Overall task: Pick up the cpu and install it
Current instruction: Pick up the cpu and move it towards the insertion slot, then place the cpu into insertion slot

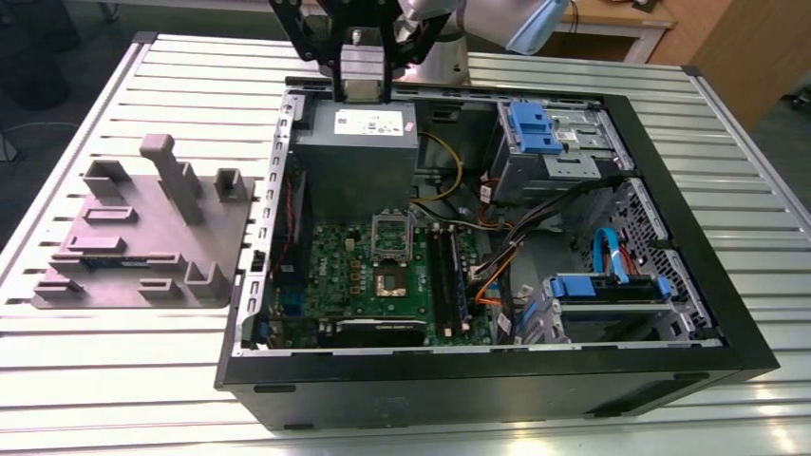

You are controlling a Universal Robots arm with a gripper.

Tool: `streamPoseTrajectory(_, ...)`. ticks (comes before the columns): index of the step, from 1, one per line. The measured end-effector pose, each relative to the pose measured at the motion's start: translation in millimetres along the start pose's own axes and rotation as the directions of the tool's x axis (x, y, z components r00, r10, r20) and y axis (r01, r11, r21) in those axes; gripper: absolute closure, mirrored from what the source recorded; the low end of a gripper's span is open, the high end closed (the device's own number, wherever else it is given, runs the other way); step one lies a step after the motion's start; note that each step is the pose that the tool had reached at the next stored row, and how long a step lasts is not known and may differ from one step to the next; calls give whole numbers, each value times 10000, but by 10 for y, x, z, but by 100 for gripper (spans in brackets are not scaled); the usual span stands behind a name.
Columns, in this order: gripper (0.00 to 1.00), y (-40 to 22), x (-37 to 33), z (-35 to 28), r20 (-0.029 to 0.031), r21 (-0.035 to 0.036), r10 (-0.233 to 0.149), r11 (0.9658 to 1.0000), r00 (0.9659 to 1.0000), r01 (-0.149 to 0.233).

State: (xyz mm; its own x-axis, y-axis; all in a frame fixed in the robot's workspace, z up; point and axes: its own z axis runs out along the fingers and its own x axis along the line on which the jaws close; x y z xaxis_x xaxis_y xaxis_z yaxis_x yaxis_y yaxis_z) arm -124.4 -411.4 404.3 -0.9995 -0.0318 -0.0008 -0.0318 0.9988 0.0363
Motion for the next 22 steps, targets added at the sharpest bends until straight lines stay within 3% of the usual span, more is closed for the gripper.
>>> streamPoseTrajectory(10,53,-7,-202,0,0,0,0,10000,10000,0)
streamPoseTrajectory(11,53,-11,-327,1,1,0,0,10000,10000,0)
streamPoseTrajectory(22,53,-30,-343,2,0,0,-1,10000,10000,1)
